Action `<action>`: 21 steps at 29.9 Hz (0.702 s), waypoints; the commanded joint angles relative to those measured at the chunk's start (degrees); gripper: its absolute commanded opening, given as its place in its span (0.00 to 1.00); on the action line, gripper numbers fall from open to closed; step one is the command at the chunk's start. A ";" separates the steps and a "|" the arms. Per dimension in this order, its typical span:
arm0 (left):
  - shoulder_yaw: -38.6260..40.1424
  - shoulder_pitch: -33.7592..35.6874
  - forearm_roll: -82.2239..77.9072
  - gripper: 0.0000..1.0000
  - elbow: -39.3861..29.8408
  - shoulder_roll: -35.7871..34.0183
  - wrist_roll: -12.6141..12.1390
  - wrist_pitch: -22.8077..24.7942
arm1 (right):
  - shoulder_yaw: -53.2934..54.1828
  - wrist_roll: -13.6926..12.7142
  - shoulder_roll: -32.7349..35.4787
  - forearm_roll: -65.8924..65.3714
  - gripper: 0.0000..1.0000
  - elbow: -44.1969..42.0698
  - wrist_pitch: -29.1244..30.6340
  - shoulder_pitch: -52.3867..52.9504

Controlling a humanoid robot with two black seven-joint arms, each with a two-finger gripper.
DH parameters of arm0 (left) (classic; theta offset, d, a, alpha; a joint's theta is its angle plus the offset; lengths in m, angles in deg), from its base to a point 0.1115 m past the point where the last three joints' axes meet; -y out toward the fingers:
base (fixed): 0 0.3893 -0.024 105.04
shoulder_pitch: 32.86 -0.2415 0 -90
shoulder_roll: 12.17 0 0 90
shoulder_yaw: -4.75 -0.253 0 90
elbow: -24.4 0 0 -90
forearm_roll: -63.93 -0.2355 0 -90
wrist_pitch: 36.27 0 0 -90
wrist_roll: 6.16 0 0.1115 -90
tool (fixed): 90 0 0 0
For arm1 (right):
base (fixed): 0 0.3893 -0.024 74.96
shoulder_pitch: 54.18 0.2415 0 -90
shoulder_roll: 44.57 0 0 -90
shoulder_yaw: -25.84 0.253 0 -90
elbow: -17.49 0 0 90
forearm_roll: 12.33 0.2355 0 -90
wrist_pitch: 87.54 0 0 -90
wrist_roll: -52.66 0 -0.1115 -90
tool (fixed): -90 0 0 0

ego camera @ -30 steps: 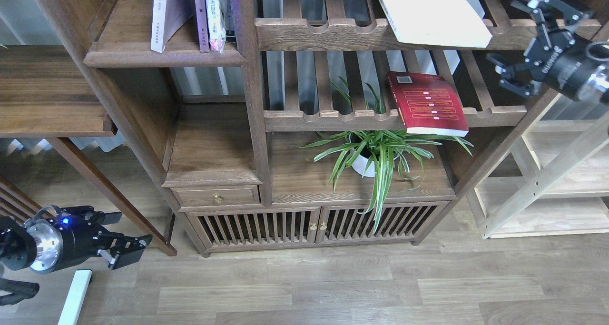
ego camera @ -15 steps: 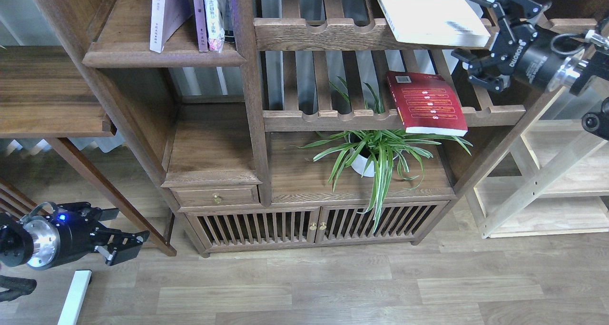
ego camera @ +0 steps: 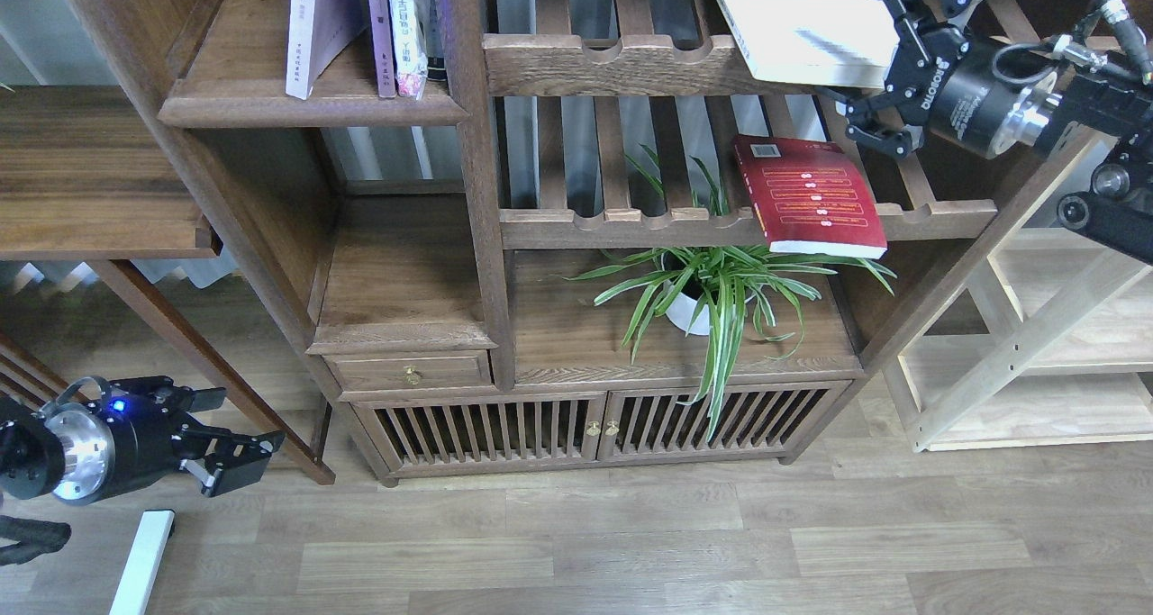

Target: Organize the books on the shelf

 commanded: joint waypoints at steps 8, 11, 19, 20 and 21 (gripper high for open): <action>0.07 0.00 0.00 0.85 0.00 -0.10 0.11 0.00 | 1.47 1.06 1.42 -0.21 0.01 -0.78 7.43 0.25; 0.07 0.00 0.00 0.85 0.00 -0.10 0.11 0.00 | 3.22 1.32 3.09 0.23 0.00 -0.70 10.06 0.17; 0.07 0.00 0.00 0.85 0.52 -0.10 0.11 0.00 | 7.00 3.83 5.28 2.77 0.00 -0.52 12.00 -0.36; 0.07 -0.09 0.00 0.85 0.61 -0.10 0.11 0.00 | 7.36 3.83 5.64 3.04 0.00 -0.43 12.00 -0.36; 0.07 0.00 0.00 0.85 0.79 -0.10 0.11 -0.09 | 7.79 3.83 6.16 3.22 0.00 -0.26 12.26 -0.36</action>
